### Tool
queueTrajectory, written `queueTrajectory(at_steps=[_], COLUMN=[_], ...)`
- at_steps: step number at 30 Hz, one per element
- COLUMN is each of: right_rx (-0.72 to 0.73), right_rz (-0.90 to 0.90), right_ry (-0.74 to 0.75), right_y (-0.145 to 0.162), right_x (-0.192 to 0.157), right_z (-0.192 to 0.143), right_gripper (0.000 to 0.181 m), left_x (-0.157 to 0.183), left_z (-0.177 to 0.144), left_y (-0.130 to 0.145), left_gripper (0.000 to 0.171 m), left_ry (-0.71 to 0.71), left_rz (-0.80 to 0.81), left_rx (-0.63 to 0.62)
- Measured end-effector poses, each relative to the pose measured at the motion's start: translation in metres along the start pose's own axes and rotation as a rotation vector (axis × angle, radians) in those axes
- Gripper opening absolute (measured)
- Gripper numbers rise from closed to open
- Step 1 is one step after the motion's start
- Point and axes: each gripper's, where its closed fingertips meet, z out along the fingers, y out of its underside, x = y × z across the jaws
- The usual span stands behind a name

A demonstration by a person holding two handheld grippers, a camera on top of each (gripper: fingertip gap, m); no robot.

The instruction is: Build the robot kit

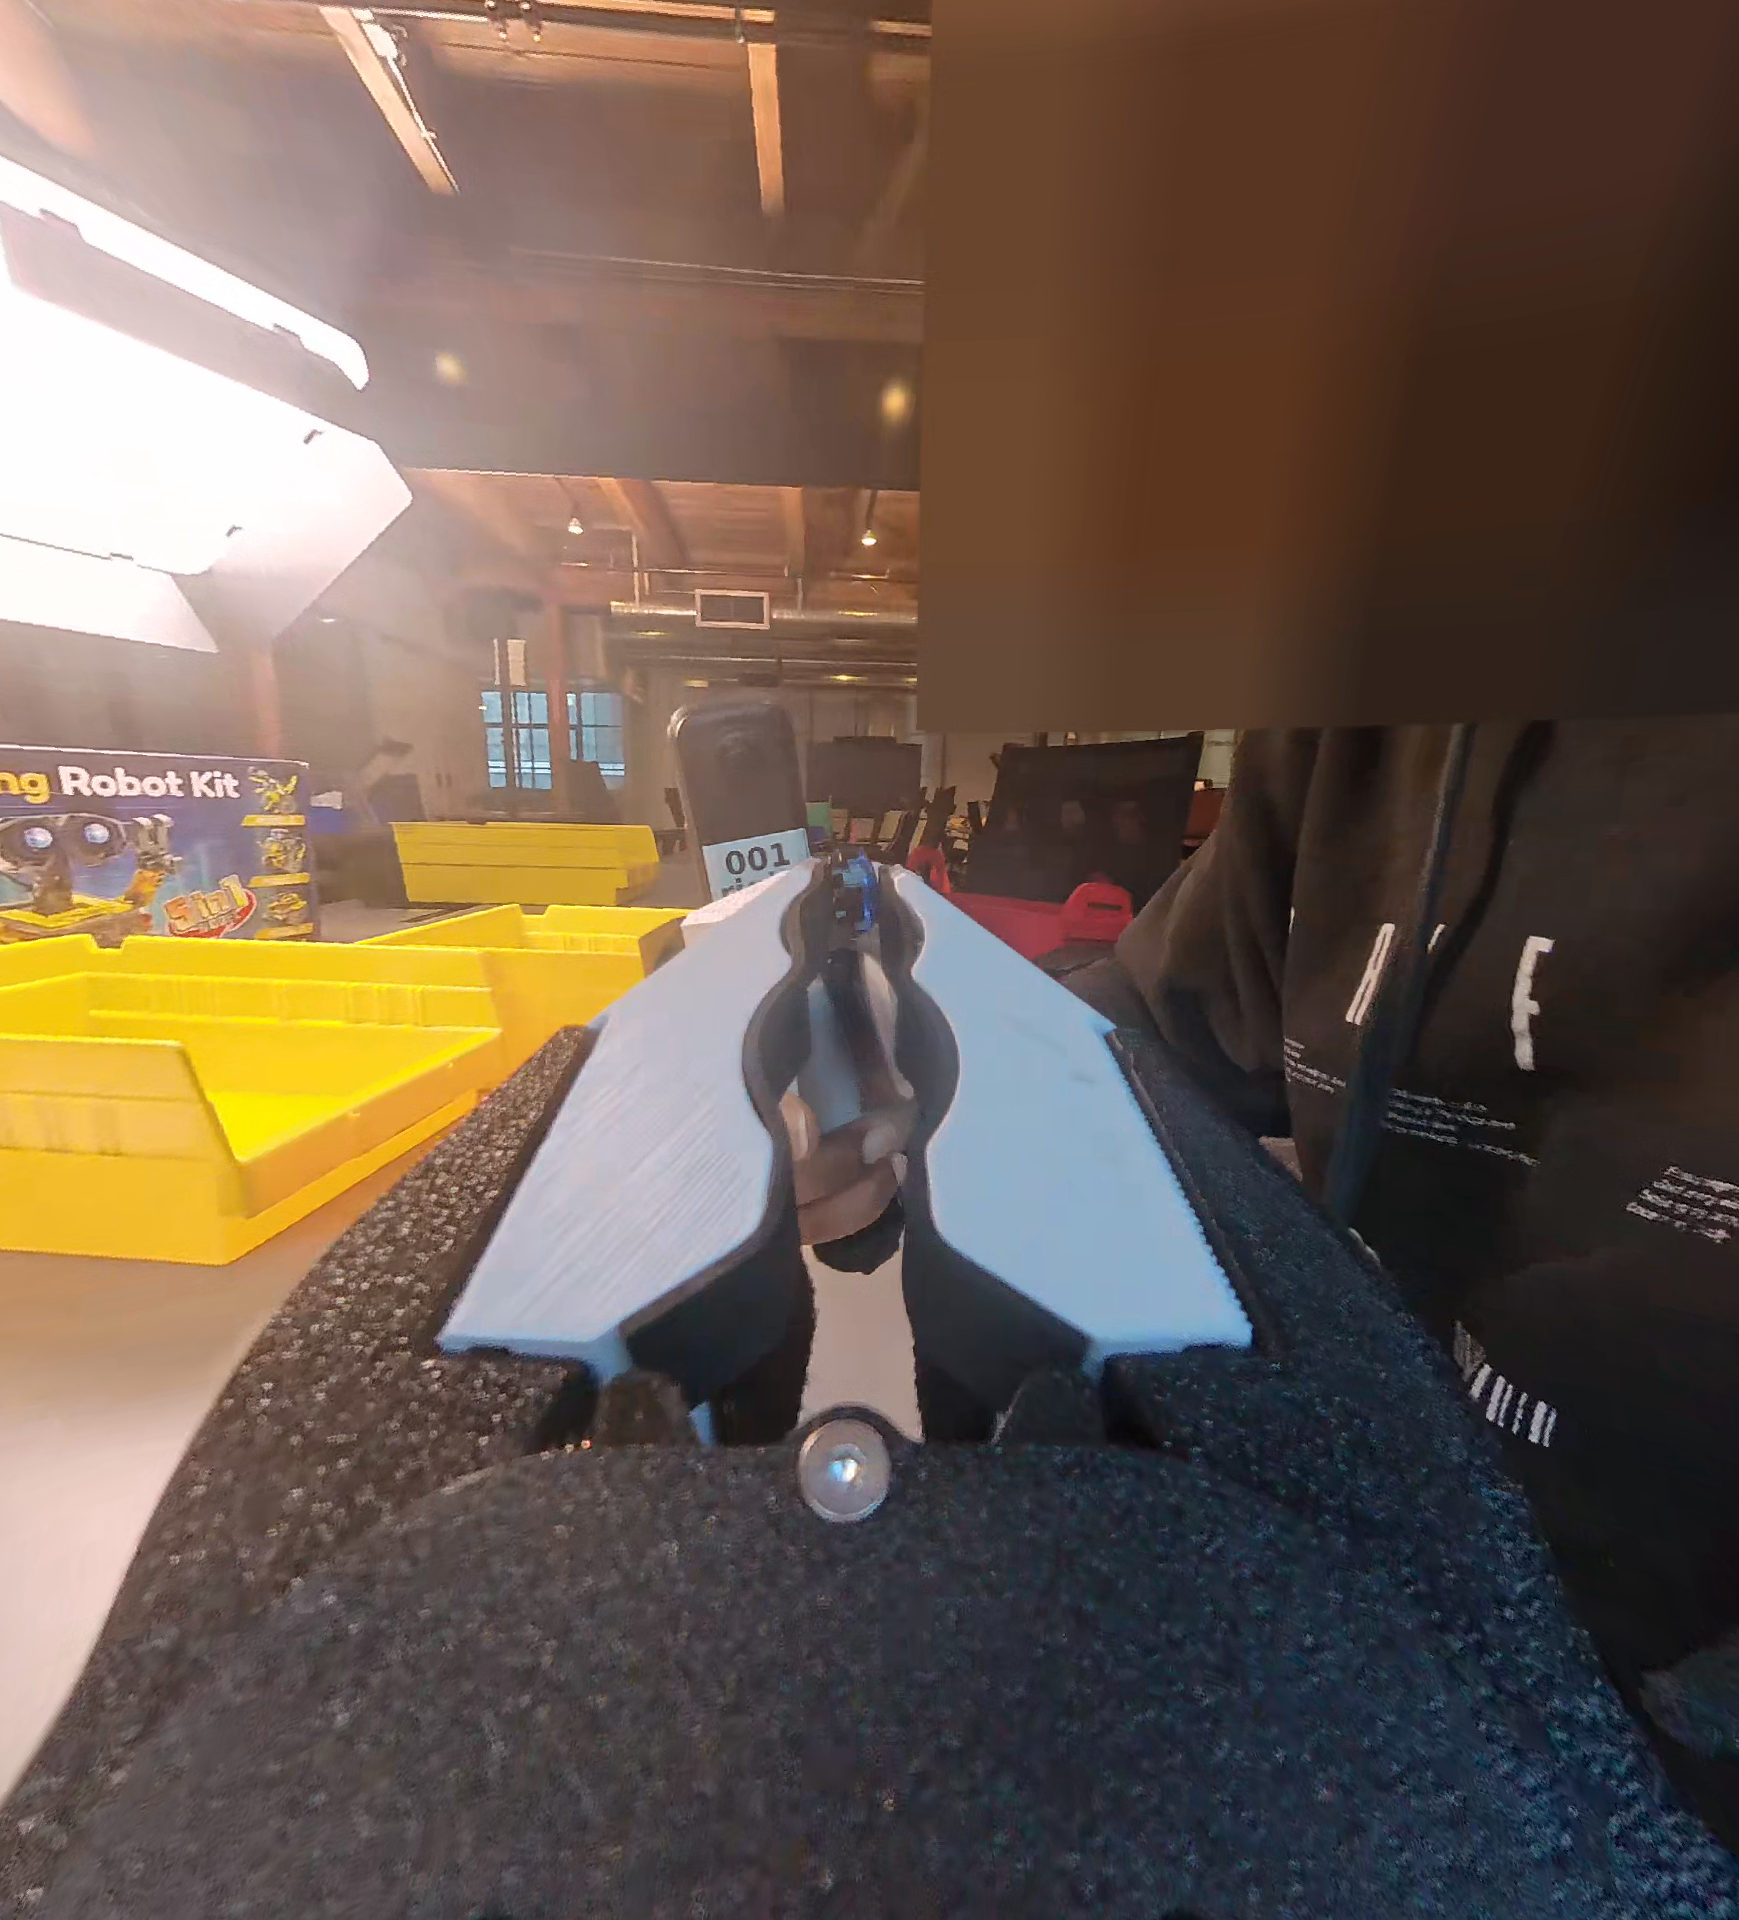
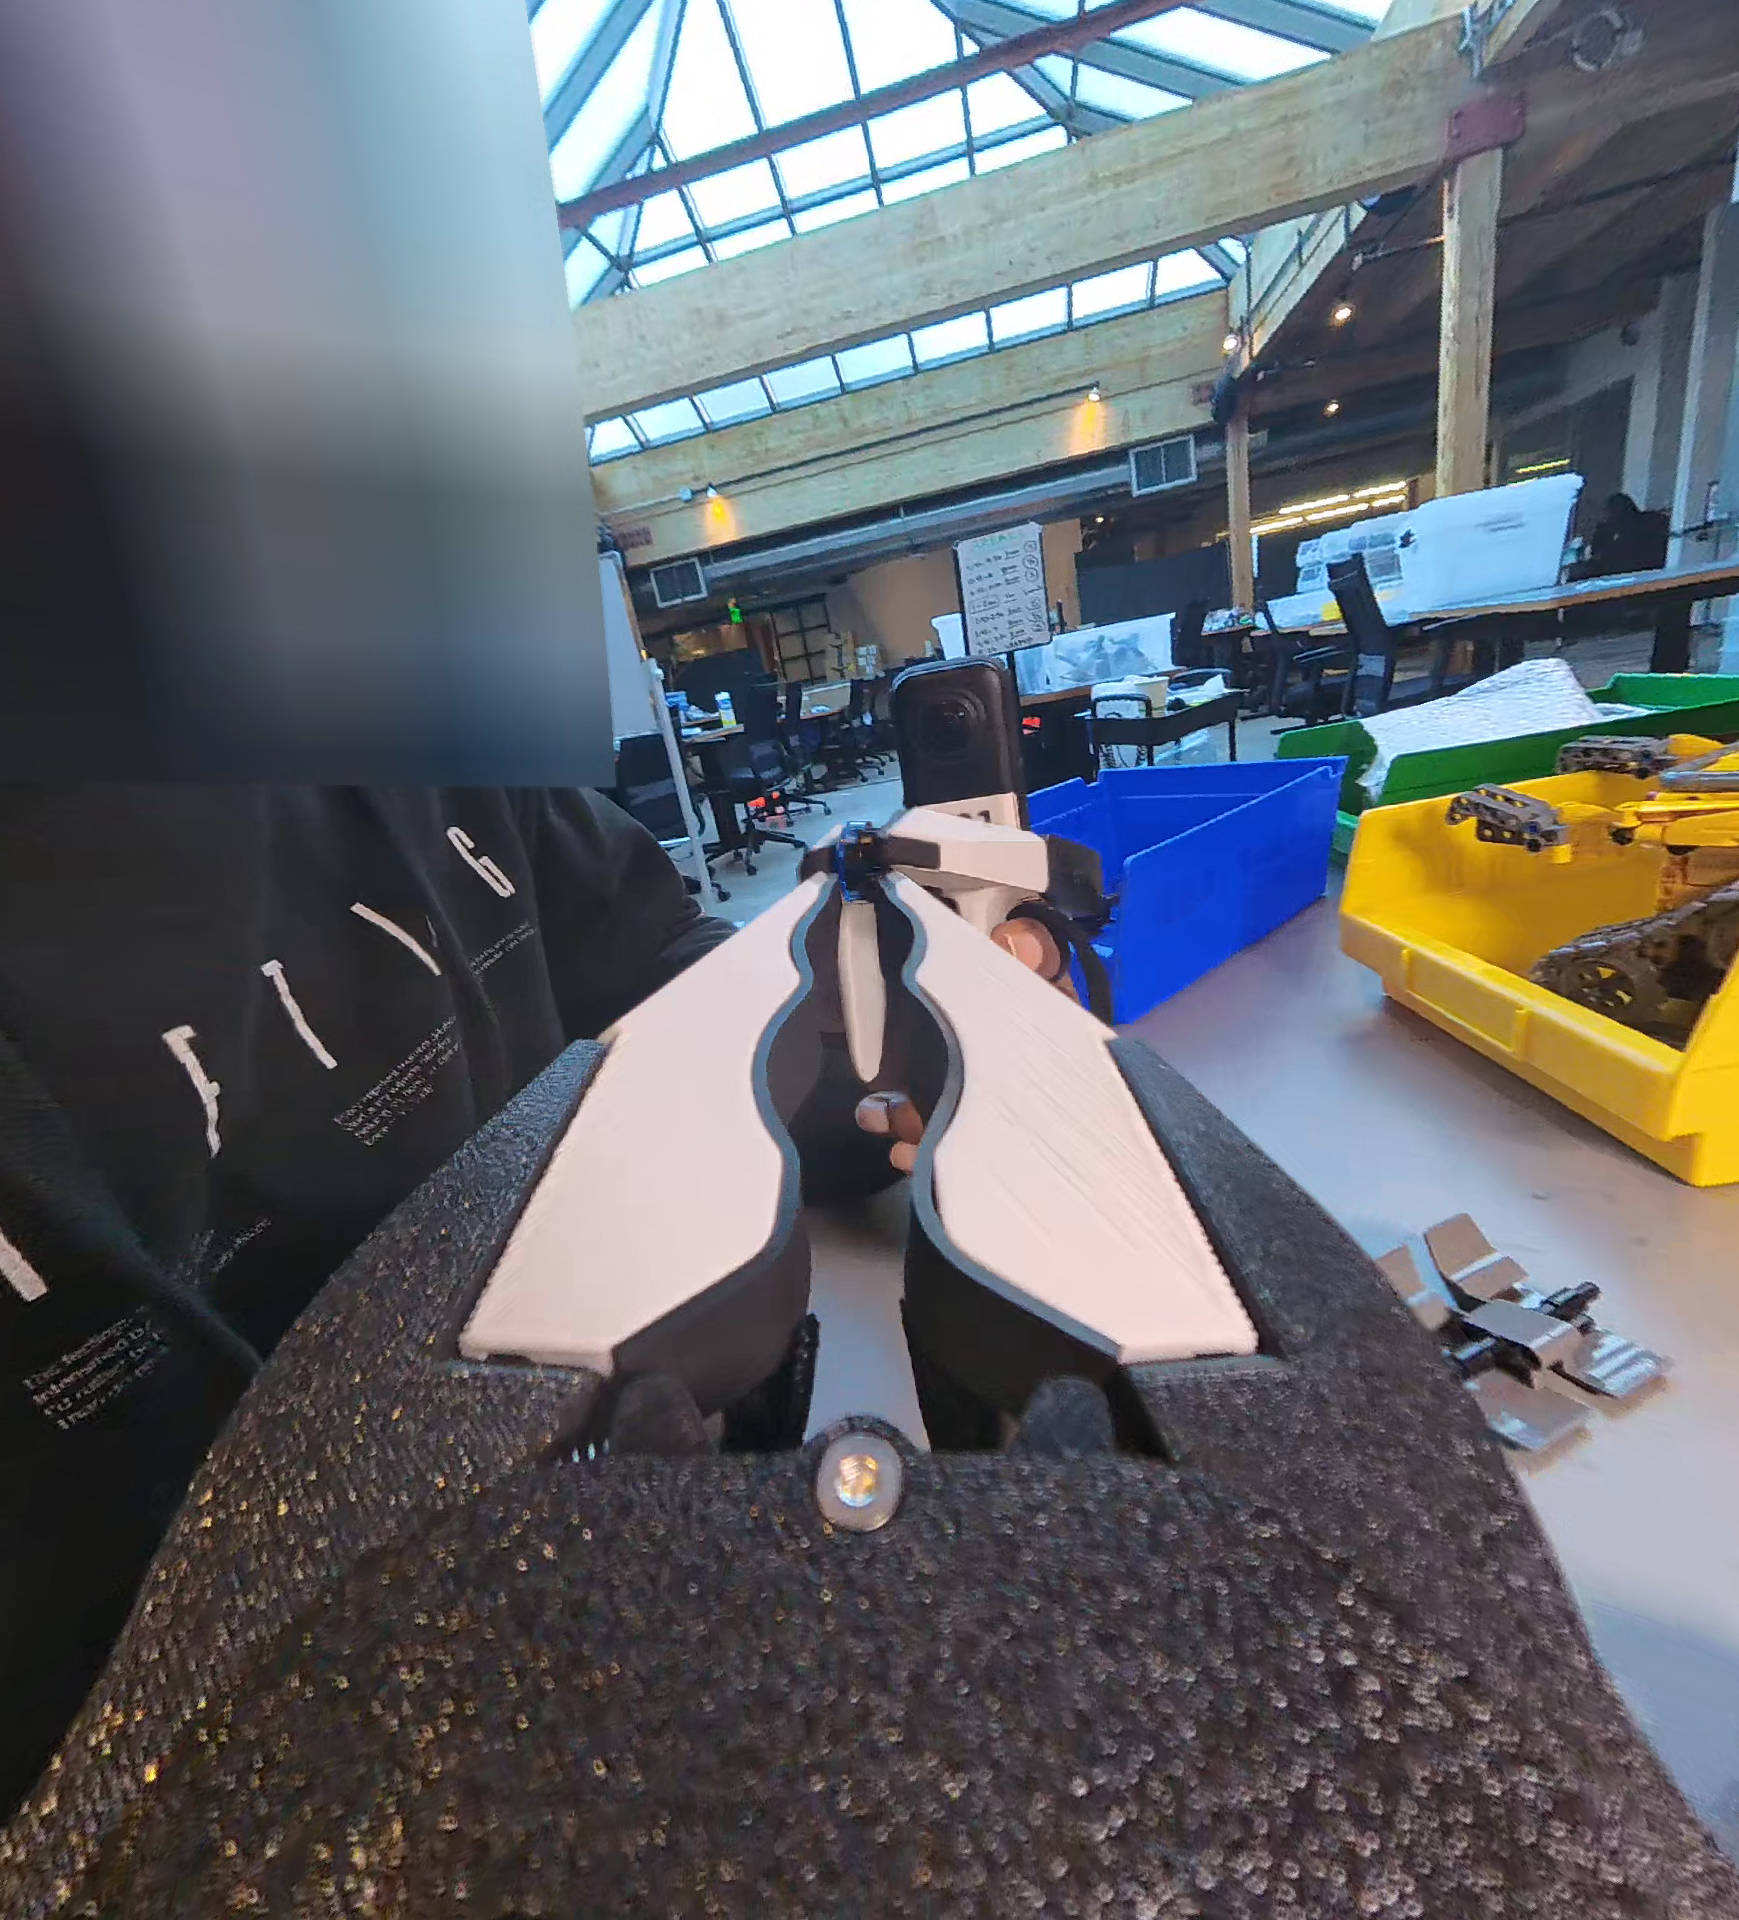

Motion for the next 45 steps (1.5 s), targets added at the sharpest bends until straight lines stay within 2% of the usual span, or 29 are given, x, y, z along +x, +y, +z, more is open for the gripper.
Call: queueTrajectory(at_steps=[4,7,14,16,19,21,24,27,33,39,45], right_rx=[-0.009,-0.08,-0.396,-0.451,-0.504,-0.519,-0.531,-0.513,-0.374,-0.349,-0.283], right_rz=[0.017,-0.046,-0.43,-0.505,-0.601,-0.624,-0.635,-0.622,-0.552,-0.505,-0.327], right_ry=[-0.008,0.027,0.186,0.204,0.222,0.209,0.194,0.182,0.194,0.168,0.116], right_y=[0.003,0.008,0.023,0.025,0.029,0.031,0.033,0.031,0.019,0.017,0.014], right_x=[0.001,0.007,0.021,0.019,0.018,0.015,0.012,0.01,0.01,0.005,0.007], right_z=[-0.004,-0.009,-0.028,-0.028,-0.027,-0.025,-0.025,-0.025,-0.019,-0.015,-0.018], right_gripper=[0.005,0.005,0.005,0.005,0.005,0.005,0.005,0.004,0.008,0.007,0.006], left_x=[-0.001,-0.007,-0.019,-0.02,-0.017,-0.015,-0.01,-0.008,-0.011,-0.007,-0.008], left_z=[0.001,-0.001,-0.009,-0.011,-0.01,-0.01,-0.009,-0.009,-0.007,-0.005,-0.003], left_y=[0.006,0.014,0.022,0.029,0.032,0.036,0.043,0.042,0.03,0.029,0.029], left_gripper=[0.009,0.009,0.011,0.014,0.019,0.016,0.01,0.009,0.008,0.007,0.008], left_ry=[-0.006,-0.035,-0.068,-0.077,-0.065,-0.06,-0.031,-0.02,-0.031,-0.011,0.005], left_rz=[-0.005,0.007,0.0,0.036,0.037,0.061,0.081,0.096,0.059,0.035,-0.131], left_rx=[-0.031,-0.096,-0.192,-0.252,-0.278,-0.309,-0.36,-0.362,-0.274,-0.243,-0.22])
